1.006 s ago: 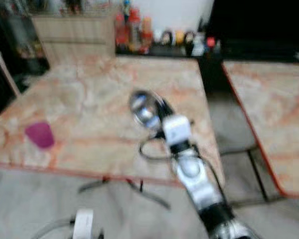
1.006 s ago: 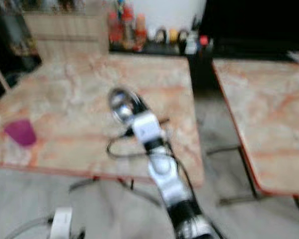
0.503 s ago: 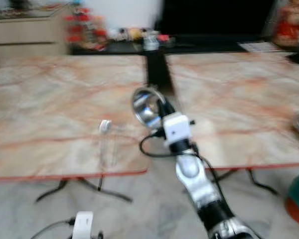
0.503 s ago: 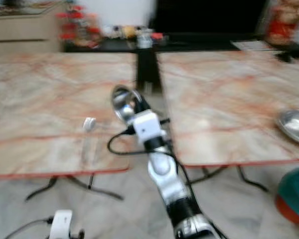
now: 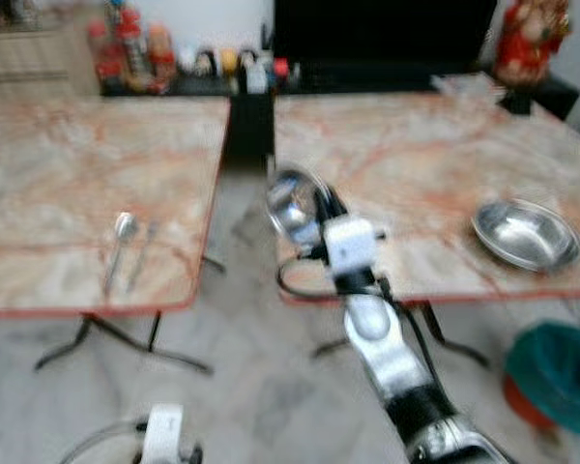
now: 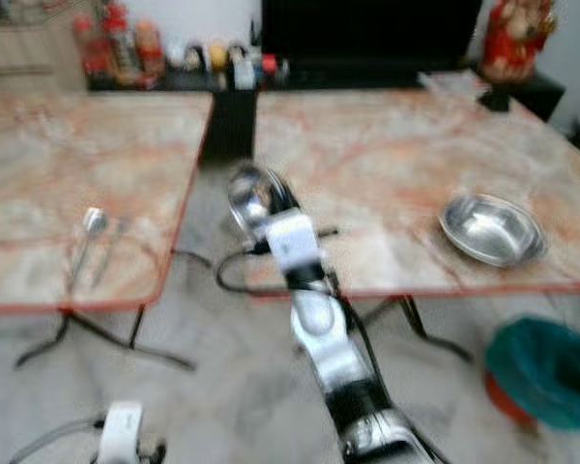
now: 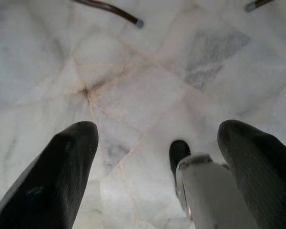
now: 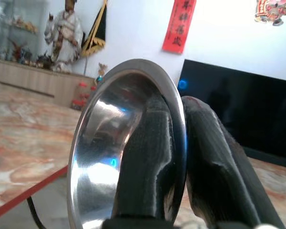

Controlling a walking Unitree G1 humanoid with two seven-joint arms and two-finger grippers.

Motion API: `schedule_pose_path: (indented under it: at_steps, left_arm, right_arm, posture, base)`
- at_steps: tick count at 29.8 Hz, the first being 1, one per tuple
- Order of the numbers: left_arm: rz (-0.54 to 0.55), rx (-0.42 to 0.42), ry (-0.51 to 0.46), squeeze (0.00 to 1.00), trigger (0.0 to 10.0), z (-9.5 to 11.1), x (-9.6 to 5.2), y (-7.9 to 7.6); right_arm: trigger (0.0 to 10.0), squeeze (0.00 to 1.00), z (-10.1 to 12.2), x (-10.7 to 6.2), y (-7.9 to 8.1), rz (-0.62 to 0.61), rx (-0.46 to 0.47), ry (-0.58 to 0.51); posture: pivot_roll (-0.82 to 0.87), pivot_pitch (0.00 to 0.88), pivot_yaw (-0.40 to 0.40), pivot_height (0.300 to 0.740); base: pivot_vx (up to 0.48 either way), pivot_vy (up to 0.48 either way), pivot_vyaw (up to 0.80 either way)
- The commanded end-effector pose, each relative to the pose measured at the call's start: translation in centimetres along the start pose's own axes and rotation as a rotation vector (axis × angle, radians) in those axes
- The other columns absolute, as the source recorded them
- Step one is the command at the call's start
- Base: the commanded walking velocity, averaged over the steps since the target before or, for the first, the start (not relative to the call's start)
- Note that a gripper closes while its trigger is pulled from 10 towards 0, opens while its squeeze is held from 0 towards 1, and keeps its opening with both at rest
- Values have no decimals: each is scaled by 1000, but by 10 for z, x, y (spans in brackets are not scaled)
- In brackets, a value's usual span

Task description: Setting the table

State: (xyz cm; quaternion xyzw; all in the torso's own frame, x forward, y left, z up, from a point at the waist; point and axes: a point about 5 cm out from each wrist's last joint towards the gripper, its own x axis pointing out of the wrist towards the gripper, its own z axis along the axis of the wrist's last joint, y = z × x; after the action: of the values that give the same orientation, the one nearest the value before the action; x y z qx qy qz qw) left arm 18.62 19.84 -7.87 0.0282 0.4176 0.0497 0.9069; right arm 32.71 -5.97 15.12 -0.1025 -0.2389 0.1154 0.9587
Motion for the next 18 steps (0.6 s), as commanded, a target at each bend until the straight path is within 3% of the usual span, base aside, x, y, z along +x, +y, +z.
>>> schedule_pose_path:
  at_steps: [1, 15, 18]
  left_arm:
    - [2, -10, 10, 0, 10000, -1, 0, -1]
    - [6, -10, 12, 0, 10000, -2, 0, 0]
    - [8, -13, 13, 0, 10000, -3, 0, 0]
  right_arm:
    - [10000, 0, 2, 2, -8, -25, -7, -16]
    - [10000, 0, 1, 6, -19, -70, -27, -14]
    - [10000, 0, 1, 7, -21, -76, -29, -12]
  posture:
    - [1, 0, 58, 736]
    - [-1, 0, 64, 736]
    - [-2, 0, 63, 736]
  base:
    - [0, -480, 0]
    - [0, -480, 0]
    - [0, 0, 0]
